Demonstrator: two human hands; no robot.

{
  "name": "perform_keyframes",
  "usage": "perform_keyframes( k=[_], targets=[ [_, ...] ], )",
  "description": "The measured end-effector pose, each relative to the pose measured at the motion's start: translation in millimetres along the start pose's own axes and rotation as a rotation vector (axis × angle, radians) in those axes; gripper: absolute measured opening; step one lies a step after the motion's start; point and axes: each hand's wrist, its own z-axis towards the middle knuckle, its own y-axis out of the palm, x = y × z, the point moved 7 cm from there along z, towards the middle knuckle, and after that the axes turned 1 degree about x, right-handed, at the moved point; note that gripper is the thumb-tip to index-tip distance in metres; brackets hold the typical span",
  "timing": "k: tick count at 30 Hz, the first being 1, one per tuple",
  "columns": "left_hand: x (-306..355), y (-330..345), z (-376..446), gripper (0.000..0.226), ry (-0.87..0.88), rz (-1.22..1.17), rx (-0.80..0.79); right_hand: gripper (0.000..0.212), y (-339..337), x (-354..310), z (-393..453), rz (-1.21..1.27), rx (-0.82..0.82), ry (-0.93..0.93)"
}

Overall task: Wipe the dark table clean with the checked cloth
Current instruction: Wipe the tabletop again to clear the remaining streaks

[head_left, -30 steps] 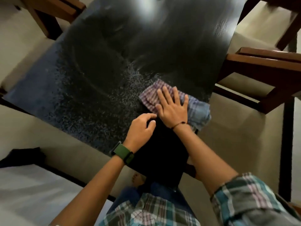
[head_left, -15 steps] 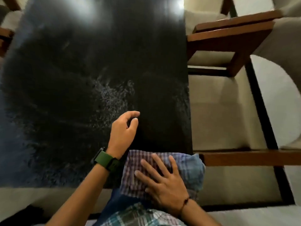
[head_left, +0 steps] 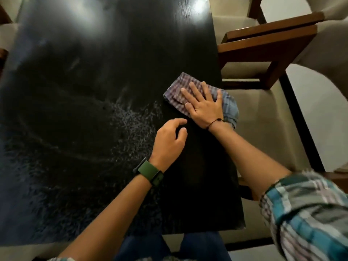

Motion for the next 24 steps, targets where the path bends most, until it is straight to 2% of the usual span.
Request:
perform_keyframes(
  k=[3,6,8,12,15,21,24],
  targets=[
    [2,-7,7,0.026,0.007,-0.026,0.001,0.053,15,-28,-97,-0.007,0.098,-0.114],
    [1,-10,22,0.027,-0.02,-0.054,0.007,0.055,47,-54,-234,0.0,0.069,-0.215],
    [1,-7,32,0.027,-0.045,-0.055,0.014,0.05,57,-49,-269,0.001,0.021,-0.247],
    [10,10,44,0.028,-0.034,-0.067,-0.023,0.048,42,-30,-207,0.023,0.015,-0.287],
    [14,23,58,0.027,-0.026,-0.062,-0.041,0.05,28,-10,-126,0.016,0.056,-0.201],
    [24,18,93,0.025,0.02,-0.006,0.105,0.053,-10,31,59,-0.04,0.046,-0.132],
    [31,9,94,0.027,0.066,0.034,0.137,0.051,-23,38,108,-0.021,-0.003,-0.063]
  ],
)
